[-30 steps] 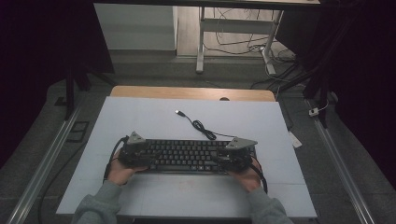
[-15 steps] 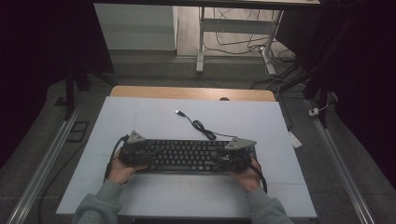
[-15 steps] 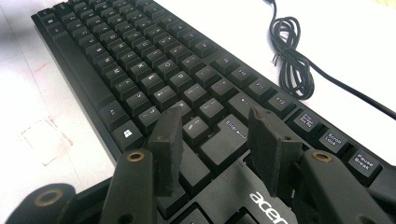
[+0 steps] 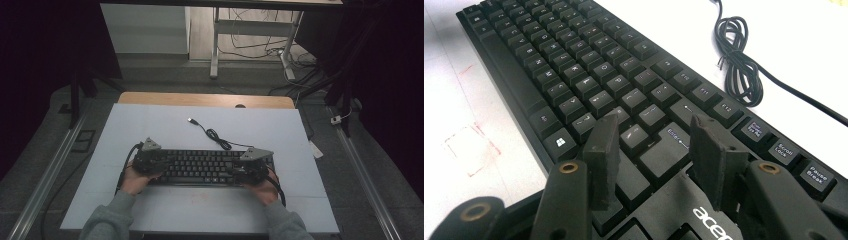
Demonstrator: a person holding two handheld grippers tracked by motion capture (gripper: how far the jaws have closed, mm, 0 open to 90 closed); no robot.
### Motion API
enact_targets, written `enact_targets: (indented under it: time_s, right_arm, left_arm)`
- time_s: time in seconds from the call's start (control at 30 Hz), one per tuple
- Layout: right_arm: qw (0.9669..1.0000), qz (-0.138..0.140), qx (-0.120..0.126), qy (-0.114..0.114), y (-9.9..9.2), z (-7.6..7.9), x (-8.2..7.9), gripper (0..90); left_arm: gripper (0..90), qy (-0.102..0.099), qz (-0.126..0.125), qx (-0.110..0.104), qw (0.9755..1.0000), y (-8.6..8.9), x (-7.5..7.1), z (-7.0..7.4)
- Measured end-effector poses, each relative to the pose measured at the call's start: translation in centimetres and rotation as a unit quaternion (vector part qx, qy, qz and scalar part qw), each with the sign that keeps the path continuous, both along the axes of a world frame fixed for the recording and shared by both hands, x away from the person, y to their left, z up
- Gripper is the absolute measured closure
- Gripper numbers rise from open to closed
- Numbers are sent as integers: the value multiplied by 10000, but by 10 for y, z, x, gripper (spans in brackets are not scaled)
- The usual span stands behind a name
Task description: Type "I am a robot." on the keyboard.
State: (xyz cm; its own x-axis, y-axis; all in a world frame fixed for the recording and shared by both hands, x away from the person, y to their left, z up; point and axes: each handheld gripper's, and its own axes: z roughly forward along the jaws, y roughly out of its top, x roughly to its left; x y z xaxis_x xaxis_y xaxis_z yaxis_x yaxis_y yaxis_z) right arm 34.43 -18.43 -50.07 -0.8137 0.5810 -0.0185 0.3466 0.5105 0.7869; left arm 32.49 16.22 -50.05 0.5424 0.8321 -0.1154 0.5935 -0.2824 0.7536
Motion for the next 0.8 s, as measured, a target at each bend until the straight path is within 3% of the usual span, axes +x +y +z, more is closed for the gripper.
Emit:
enact_targets:
  time_s: [0.23,0.8]
  right_arm:
    - [10000,-10,-22,14,0,0,0,550]
    - [10000,8,-24,16,2,-1,0,548]
  left_arm:
    - [883,111,-254,29,9996,-10,6,-3]
    - [892,304,-407,214,9985,-32,16,-16]
